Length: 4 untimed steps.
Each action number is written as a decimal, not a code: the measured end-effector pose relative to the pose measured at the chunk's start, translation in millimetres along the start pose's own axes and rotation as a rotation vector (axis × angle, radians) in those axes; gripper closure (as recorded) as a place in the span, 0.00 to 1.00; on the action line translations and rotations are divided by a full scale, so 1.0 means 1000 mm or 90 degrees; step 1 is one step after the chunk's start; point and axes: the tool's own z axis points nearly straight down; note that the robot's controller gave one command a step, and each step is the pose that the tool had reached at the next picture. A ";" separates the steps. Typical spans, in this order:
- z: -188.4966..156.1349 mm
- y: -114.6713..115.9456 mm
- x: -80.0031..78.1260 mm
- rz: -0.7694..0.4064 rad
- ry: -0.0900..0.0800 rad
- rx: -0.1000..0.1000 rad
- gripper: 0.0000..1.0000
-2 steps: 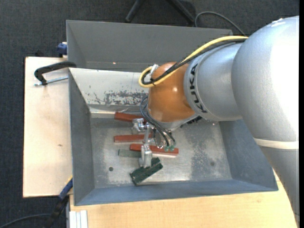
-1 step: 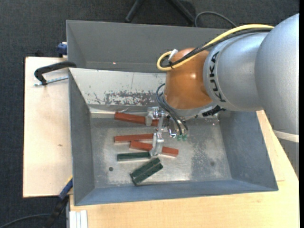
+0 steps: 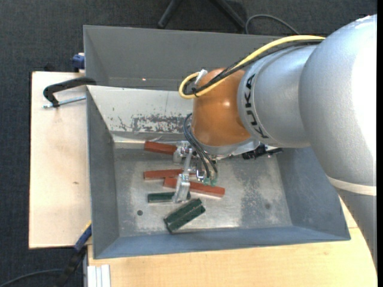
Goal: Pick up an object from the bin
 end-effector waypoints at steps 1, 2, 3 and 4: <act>0.031 -0.009 -0.001 0.103 0.002 0.001 0.00; 0.029 -0.008 -0.002 0.102 0.000 0.001 0.00; 0.027 -0.008 -0.003 0.102 -0.003 0.000 1.00; 0.008 -0.007 -0.005 0.101 -0.004 -0.001 1.00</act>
Offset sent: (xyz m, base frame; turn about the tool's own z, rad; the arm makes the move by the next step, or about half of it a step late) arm 0.0003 -0.0103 -0.0309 0.1632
